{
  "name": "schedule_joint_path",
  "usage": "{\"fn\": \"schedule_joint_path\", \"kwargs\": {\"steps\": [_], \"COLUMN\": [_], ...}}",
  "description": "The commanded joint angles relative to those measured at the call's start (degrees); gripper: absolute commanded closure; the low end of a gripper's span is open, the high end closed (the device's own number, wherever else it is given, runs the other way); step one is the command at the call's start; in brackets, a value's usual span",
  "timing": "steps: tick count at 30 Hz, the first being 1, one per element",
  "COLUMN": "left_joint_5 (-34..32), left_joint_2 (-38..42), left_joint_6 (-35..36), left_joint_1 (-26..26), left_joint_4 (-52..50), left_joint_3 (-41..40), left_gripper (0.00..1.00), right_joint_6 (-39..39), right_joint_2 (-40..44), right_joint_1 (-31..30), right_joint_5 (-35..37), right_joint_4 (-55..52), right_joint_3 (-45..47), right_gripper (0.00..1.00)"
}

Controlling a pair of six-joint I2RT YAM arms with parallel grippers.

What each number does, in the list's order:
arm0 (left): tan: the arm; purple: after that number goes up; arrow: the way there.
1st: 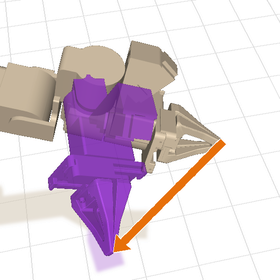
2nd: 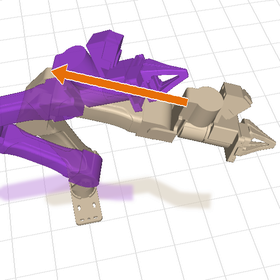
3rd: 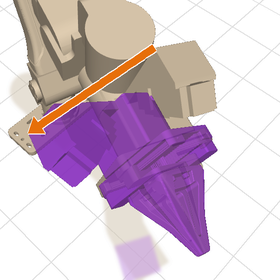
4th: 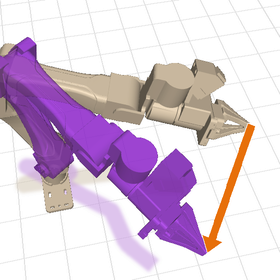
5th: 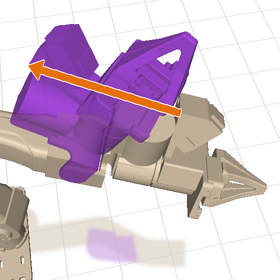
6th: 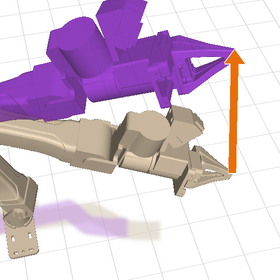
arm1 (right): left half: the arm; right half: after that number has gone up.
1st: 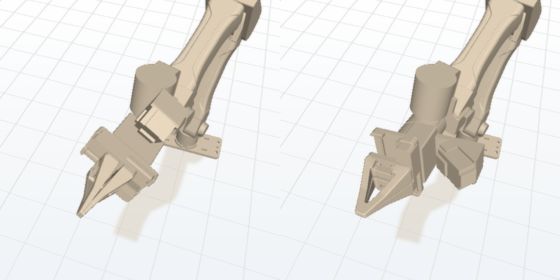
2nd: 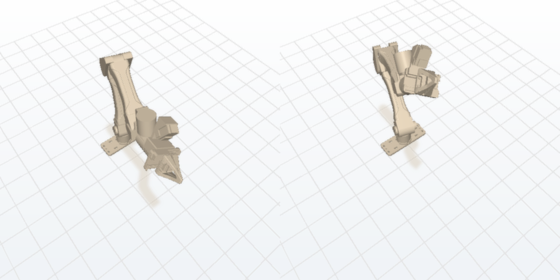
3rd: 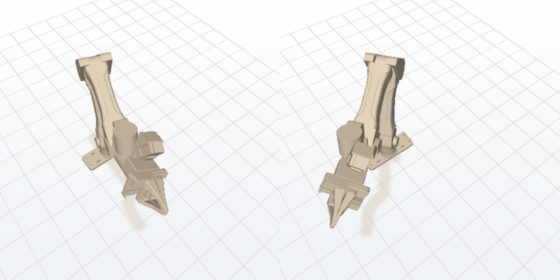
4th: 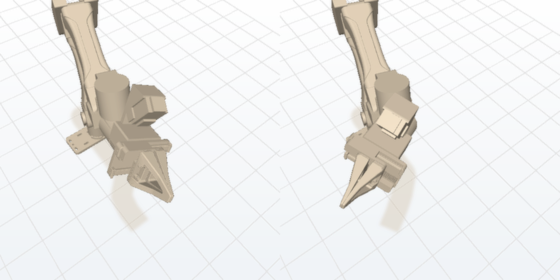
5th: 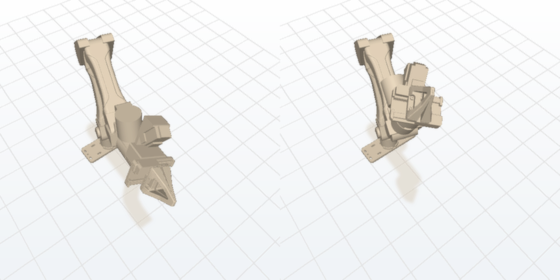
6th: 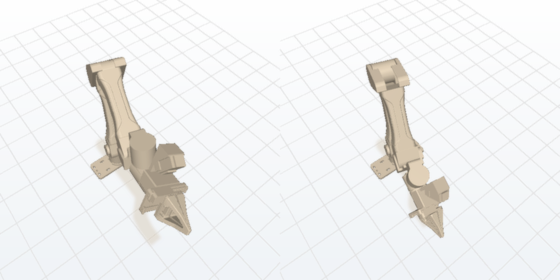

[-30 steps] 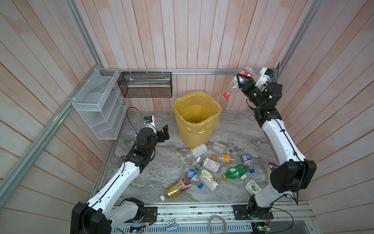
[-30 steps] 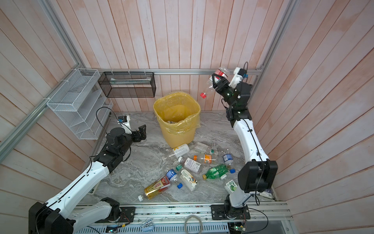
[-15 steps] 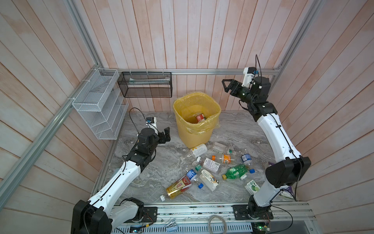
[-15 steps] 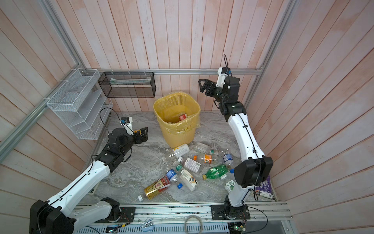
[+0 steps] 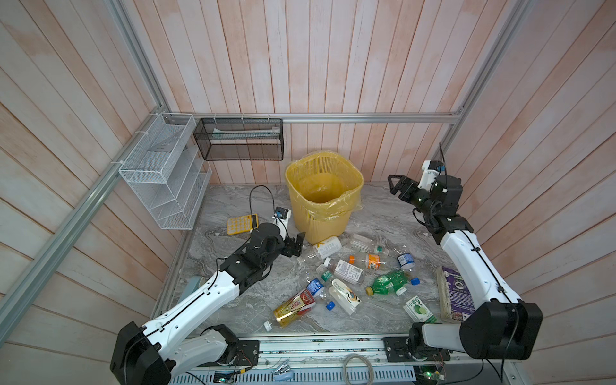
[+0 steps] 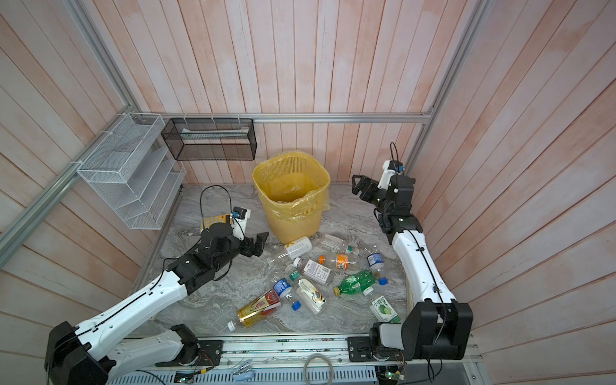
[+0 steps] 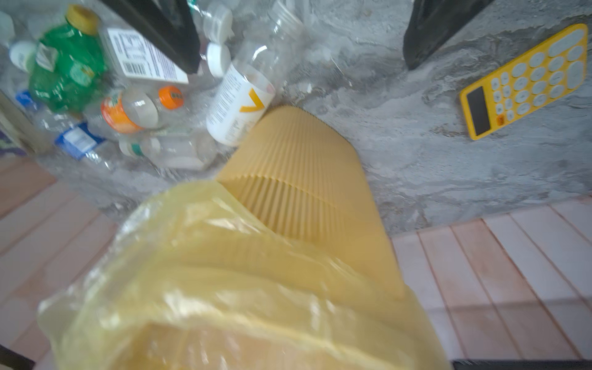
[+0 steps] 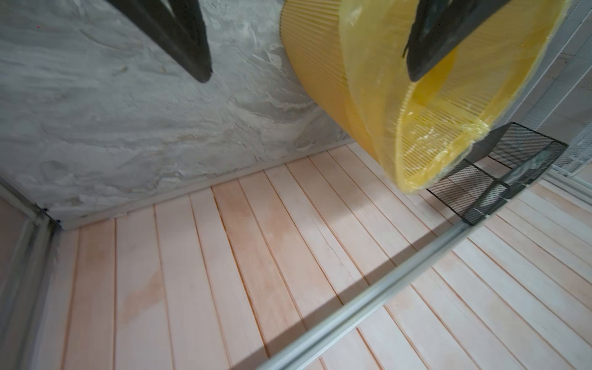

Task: Throw the plastic bottles in the bin
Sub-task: Pick up the plastic bottle from the bottom-center of the table.

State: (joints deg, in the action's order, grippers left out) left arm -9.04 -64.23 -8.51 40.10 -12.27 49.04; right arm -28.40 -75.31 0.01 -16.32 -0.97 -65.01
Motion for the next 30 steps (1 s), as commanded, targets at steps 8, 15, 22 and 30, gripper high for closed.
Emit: {"fn": "schedule_joint_path", "kwargs": {"steps": [8, 15, 22, 30], "left_joint_5": [0.34, 4.05, 8.25, 7.74], "left_joint_2": [-9.41, -5.99, -6.05, -8.00], "left_joint_6": [-3.23, -8.65, -13.48, -16.87], "left_joint_1": [18.27, 22.90, 24.06, 24.06], "left_joint_4": [-19.64, -23.25, -25.78, -25.30], "left_joint_3": [2.97, -0.07, -2.32, -5.67], "left_gripper": [0.00, 0.00, 0.01, 0.04], "right_joint_6": [1.95, 1.86, 0.90, 0.37], "right_joint_2": [8.05, 7.98, 7.63, 7.63], "right_joint_1": [4.43, 5.18, 5.36, 5.51], "right_joint_5": [2.80, 2.20, 2.52, 2.82], "right_joint_4": [-1.70, -1.74, -1.29, -1.05], "right_joint_3": [9.88, 11.62, 12.28, 13.02], "right_gripper": [0.03, 0.02, 0.02, 0.02]}}
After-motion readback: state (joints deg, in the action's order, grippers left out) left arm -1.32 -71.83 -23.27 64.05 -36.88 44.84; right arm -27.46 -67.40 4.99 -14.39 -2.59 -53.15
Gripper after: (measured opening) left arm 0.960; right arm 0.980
